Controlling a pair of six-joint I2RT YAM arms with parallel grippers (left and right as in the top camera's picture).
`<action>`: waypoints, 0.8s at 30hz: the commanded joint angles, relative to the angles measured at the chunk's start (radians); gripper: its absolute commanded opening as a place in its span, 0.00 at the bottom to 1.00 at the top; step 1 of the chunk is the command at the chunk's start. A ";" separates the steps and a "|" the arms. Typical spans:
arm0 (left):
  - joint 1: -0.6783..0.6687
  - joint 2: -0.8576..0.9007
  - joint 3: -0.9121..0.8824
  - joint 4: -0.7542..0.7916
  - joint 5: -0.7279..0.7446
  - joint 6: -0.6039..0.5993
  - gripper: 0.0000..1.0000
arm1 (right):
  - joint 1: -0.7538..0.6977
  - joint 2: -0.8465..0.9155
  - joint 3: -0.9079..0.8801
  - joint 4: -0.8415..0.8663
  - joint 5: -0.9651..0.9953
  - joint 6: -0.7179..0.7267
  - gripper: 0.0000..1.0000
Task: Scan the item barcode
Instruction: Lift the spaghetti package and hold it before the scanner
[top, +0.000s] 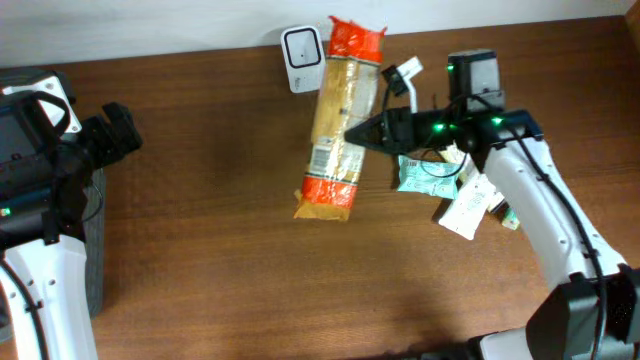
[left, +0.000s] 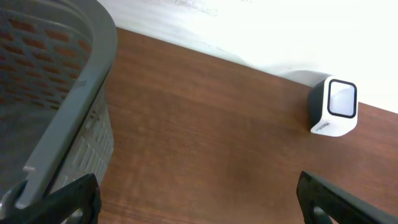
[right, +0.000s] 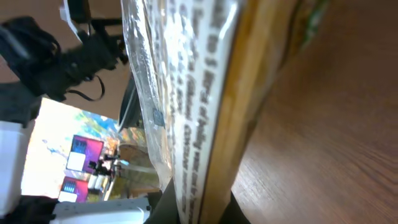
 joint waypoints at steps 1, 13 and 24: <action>0.003 -0.005 0.003 0.002 0.010 0.019 0.99 | -0.017 -0.055 0.023 0.014 0.004 0.048 0.04; 0.003 -0.005 0.003 0.002 0.010 0.019 0.99 | 0.417 0.233 0.202 0.681 1.652 -0.996 0.04; 0.003 -0.005 0.003 0.002 0.010 0.020 0.99 | 0.385 0.687 0.211 1.425 1.482 -1.518 0.04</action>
